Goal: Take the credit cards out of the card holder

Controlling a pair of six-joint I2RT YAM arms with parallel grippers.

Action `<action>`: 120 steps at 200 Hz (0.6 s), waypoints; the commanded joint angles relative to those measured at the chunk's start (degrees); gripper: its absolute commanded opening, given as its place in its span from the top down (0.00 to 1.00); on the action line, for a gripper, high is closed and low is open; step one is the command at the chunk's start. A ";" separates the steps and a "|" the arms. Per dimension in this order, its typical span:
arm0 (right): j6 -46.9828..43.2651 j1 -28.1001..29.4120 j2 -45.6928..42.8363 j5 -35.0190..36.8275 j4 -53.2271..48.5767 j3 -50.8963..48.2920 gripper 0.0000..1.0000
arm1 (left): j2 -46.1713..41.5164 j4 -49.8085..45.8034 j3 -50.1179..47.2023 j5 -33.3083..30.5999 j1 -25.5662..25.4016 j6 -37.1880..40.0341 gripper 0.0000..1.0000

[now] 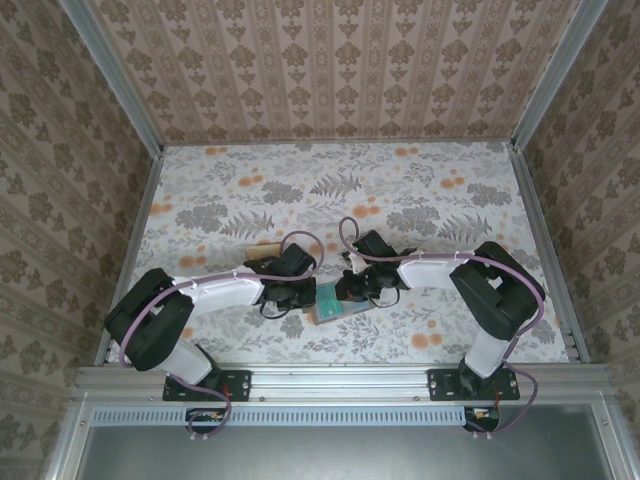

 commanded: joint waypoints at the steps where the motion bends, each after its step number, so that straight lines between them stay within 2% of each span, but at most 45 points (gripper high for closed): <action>1: 0.05 0.11 1.03 0.33 -1.64 0.04 1.00 | 1.79 -2.06 0.13 -0.08 -0.63 0.80 1.00; 120: -8.87 -8.02 -0.36 -3.40 -11.71 1.58 1.00 | 1.67 -1.93 -0.66 -0.08 -0.71 0.74 1.00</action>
